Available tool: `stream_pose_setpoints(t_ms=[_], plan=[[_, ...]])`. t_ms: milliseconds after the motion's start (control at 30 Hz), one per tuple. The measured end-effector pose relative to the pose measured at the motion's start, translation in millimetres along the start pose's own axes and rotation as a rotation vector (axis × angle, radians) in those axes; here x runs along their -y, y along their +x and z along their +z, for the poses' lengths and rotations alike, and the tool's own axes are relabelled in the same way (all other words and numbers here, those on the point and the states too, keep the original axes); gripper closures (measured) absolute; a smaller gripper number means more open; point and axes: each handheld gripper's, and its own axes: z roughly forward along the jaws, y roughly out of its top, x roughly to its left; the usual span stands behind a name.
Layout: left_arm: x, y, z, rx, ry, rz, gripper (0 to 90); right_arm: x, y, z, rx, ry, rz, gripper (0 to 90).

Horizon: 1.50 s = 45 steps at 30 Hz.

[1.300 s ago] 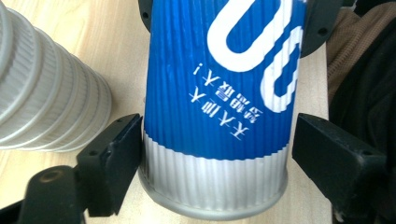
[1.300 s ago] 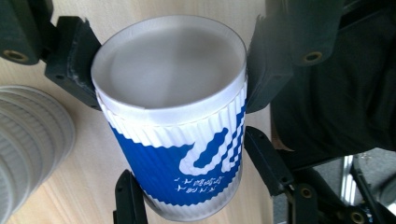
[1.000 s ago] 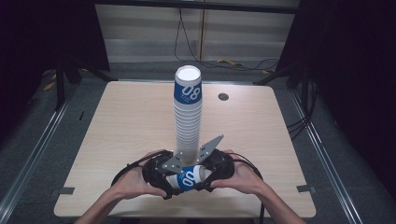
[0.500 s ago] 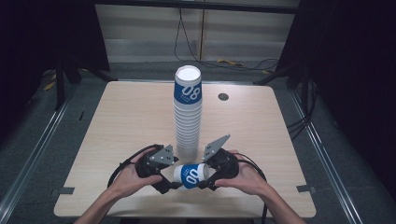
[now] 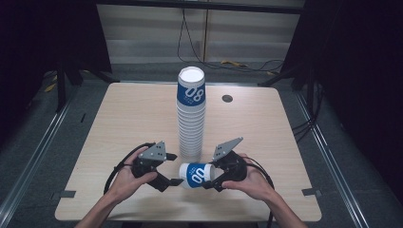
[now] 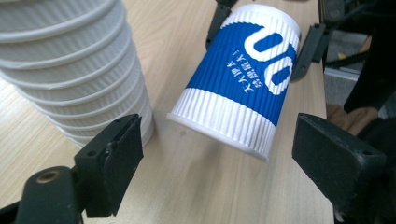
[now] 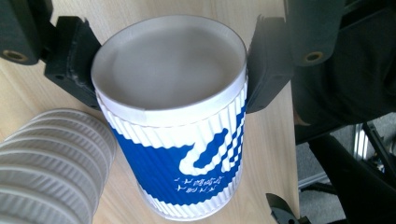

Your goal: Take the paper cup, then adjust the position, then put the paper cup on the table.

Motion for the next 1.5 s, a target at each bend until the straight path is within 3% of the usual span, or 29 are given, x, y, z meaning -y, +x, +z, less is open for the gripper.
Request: stream_pose_setpoints(t_ms=[167,300,367,500,533,567,900,1000,1167,1500], plan=[[5.2,2.9,-2.5,-0.035,-0.083,-0.032,16.1,1.1,-0.9,-1.7,0.012,-0.033,0.015,29.1],[7.2,5.6,-5.3,-0.029,-0.102,-0.080,15.9,2.8,-3.5,-4.4,0.012,-0.080,0.027,29.1],[7.7,5.6,-5.7,-0.027,-0.106,-0.089,15.9,3.5,-3.3,-5.7,0.038,-0.103,0.022,29.2],[7.8,5.8,-7.8,-0.007,-0.098,-0.106,15.9,4.9,-4.2,-4.4,0.031,-0.123,0.031,29.2],[7.8,5.8,-7.8,-0.007,-0.098,-0.106,15.9,5.3,-4.3,-3.9,0.031,-0.130,0.032,29.2],[8.3,5.8,-8.8,0.020,-0.101,-0.100,15.9,5.5,-4.1,-3.7,0.029,-0.133,0.031,29.2],[11.6,9.9,-9.2,-0.003,-0.155,-0.107,15.9,8.5,-4.9,-6.7,0.024,-0.189,0.048,29.2],[11.8,8.6,-9.1,-0.016,-0.160,-0.090,15.9,10.4,-5.2,-8.3,0.020,-0.212,0.054,29.2],[12.4,9.3,-7.9,-0.019,-0.175,-0.084,15.9,14.2,-5.8,-6.7,0.019,-0.225,0.057,29.1],[13.0,8.5,-9.3,-0.004,-0.202,-0.086,15.9,14.7,-5.3,-7.4,-0.002,-0.307,0.064,29.2]])
